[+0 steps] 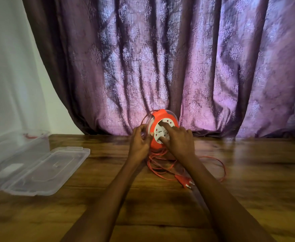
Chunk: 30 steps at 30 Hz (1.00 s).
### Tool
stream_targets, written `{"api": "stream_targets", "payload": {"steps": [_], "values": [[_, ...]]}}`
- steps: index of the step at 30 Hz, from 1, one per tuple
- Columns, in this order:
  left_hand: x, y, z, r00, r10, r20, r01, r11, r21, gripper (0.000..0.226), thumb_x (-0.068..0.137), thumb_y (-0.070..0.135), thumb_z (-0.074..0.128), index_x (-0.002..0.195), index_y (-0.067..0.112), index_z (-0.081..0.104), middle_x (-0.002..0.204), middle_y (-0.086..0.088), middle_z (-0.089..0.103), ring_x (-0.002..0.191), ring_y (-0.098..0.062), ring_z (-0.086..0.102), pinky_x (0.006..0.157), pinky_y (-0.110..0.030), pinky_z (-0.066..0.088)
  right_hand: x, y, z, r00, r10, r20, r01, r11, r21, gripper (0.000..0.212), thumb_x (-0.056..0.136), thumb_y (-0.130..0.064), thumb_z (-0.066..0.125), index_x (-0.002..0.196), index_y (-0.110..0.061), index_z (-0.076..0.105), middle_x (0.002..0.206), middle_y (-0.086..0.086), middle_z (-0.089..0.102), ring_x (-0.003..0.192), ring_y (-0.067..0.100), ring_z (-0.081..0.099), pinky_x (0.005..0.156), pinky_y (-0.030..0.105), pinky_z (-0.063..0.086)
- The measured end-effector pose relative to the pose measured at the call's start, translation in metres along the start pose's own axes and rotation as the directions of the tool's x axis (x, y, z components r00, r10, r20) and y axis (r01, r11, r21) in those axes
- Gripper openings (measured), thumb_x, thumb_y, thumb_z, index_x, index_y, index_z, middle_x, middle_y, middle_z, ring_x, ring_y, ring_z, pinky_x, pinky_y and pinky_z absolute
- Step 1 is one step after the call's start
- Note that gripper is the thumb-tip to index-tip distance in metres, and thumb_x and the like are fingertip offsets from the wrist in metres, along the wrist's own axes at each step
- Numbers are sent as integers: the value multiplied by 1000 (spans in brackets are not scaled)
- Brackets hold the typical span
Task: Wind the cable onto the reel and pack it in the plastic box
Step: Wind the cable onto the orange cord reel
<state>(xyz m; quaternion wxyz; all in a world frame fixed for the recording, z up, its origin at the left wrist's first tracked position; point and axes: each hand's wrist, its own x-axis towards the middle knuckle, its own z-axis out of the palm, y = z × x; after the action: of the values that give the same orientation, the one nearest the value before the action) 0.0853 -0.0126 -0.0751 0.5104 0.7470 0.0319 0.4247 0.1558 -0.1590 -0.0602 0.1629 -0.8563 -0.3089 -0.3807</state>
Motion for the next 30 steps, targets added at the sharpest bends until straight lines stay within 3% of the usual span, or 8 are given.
{"api": "stream_targets", "payload": {"steps": [3,7,9,14,17,19,23,30], "values": [[-8,-4,8,999,35,-32,-35,999,-1,37,92,11,65,127,10,53,125,-12,54,116,-26,55,101,-45,49,1,-13,-1,899,394,190,-437,813,384,66,74,-68,65,132,-44,45,109,4,73,103,31,66,86,41,52],[-20,-4,20,995,75,-63,-78,996,-47,37,91,18,63,125,19,52,122,-6,52,113,-15,57,98,-34,51,9,-28,-9,575,510,640,-654,-183,734,47,83,-44,72,108,-5,66,85,13,76,44,17,57,53,27,46],[-24,-1,25,996,60,-66,-65,995,-82,38,89,23,63,125,22,51,123,-3,50,116,-18,58,98,-43,52,10,-27,-10,507,467,724,-646,-350,678,43,86,-46,68,86,-3,65,67,13,74,31,11,39,42,17,32],[-14,-3,13,987,-50,-152,26,988,-153,42,87,28,62,126,16,54,126,-10,59,117,-25,58,101,-51,49,10,-21,-10,687,417,595,-643,-32,765,37,92,-44,65,85,-8,66,66,10,75,33,11,46,37,19,37],[0,-5,-2,968,-208,-141,155,935,-320,36,91,10,64,127,8,57,128,-18,62,118,-36,60,100,-57,49,4,-10,-2,908,355,222,-414,687,597,29,90,-47,63,94,-20,70,85,0,76,73,18,69,66,34,55],[8,-4,-9,961,-261,-97,211,909,-360,33,92,0,61,125,4,58,125,-23,63,115,-39,62,97,-55,52,-1,-2,1,996,78,-37,-63,949,309,18,90,-35,60,107,-30,65,107,-2,65,91,24,64,68,35,50],[12,-1,-21,978,-208,-31,189,935,-299,22,95,2,56,115,9,61,113,-16,67,91,-21,66,78,-29,58,1,4,-4,924,-382,5,380,922,69,50,80,-27,61,129,-40,56,135,5,50,112,30,53,76,40,48],[11,-5,-17,996,-92,-9,92,996,-11,28,94,8,61,122,8,60,122,-16,61,105,-25,62,80,-22,53,-1,3,-7,926,-360,118,374,918,-131,57,85,-32,68,136,-50,48,150,9,43,125,34,49,88,45,41]]}}
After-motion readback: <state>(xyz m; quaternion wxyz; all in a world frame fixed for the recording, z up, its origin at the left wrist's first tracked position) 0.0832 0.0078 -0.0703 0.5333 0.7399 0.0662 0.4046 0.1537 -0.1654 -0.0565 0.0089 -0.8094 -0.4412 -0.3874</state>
